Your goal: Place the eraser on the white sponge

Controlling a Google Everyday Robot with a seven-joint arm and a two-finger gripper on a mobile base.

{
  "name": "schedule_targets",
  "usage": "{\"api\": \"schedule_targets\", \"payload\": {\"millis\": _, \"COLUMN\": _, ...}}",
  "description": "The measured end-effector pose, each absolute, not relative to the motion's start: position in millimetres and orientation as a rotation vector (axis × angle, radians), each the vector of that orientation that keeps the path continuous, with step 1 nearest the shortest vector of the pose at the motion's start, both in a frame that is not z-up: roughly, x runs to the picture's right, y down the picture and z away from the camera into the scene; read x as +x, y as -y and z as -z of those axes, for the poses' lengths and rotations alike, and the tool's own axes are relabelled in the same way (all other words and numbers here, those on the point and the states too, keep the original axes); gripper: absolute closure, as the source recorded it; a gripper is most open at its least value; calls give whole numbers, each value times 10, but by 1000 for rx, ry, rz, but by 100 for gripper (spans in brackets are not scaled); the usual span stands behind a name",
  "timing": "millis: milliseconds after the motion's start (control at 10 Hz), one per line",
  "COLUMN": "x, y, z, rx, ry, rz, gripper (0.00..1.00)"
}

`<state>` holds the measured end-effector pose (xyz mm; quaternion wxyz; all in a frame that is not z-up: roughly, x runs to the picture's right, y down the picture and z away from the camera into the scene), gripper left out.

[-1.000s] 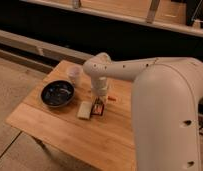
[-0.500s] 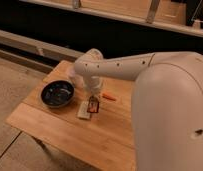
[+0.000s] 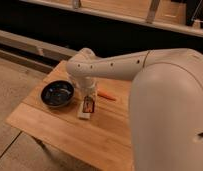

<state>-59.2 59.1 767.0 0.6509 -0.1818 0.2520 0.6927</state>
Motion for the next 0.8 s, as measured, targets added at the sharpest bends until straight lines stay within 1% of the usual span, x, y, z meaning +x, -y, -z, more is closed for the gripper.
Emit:
{"api": "schedule_targets", "payload": {"millis": 500, "x": -799, "y": -770, "z": -7770, "rx": -436, "ry": -602, "rz": -1522, "gripper": 100}}
{"api": "schedule_targets", "payload": {"millis": 800, "x": -776, "y": -801, "z": -7884, "rx": -441, "ry": -640, "rz": -1526, "gripper": 100}}
